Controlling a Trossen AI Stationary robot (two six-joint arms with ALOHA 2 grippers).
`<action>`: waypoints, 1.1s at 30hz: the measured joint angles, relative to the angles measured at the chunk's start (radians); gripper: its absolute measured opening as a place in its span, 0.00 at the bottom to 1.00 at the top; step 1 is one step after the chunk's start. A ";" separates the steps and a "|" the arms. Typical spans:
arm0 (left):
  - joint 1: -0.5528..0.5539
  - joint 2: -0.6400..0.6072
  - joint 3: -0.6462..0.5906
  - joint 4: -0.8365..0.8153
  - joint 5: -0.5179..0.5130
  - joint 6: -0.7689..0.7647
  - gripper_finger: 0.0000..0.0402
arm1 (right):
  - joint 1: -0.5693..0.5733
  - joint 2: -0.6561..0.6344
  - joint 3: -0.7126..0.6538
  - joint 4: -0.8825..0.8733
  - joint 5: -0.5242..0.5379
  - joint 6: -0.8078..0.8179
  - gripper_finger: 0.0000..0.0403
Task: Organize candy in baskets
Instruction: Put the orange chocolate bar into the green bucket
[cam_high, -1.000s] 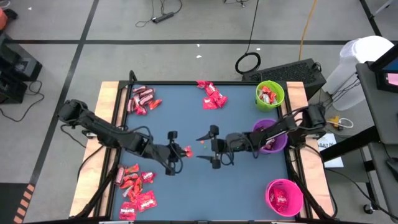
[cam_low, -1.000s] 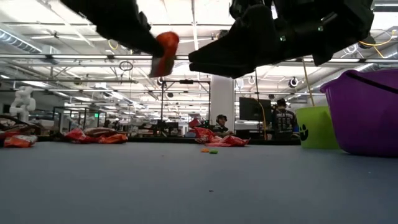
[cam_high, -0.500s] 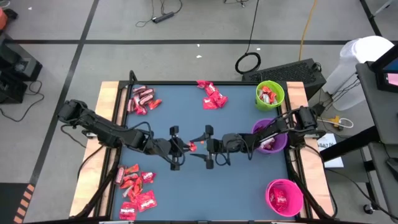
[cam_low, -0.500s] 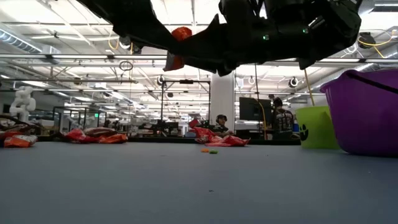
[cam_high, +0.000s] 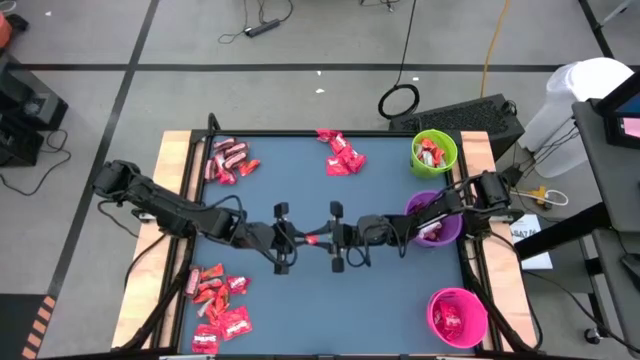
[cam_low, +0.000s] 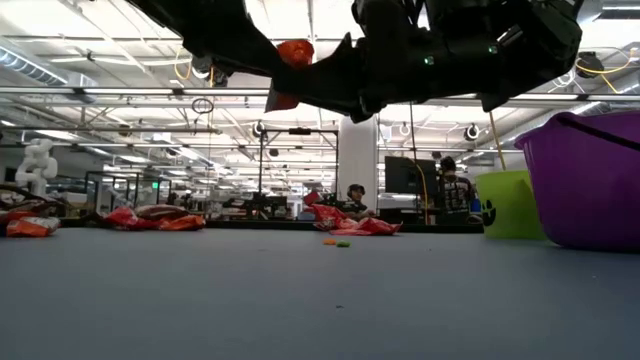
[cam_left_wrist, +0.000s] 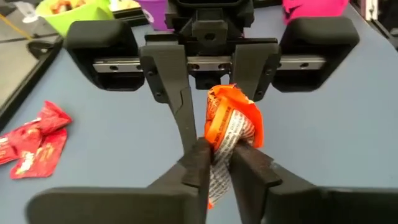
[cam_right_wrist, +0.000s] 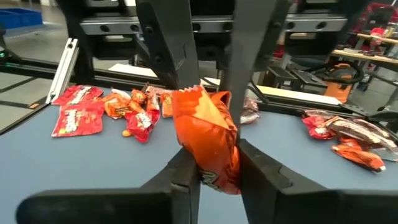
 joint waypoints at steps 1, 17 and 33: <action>0.001 0.000 0.000 -0.011 0.016 0.006 0.18 | 0.001 0.000 0.000 -0.002 -0.001 -0.001 0.19; -0.001 -0.082 0.034 -0.446 0.008 -0.079 0.34 | 0.000 -0.129 0.009 -0.244 0.064 0.003 0.20; 0.000 -0.081 -0.183 0.030 -0.032 -0.004 0.34 | -0.060 -0.609 0.010 -1.002 0.451 0.182 0.20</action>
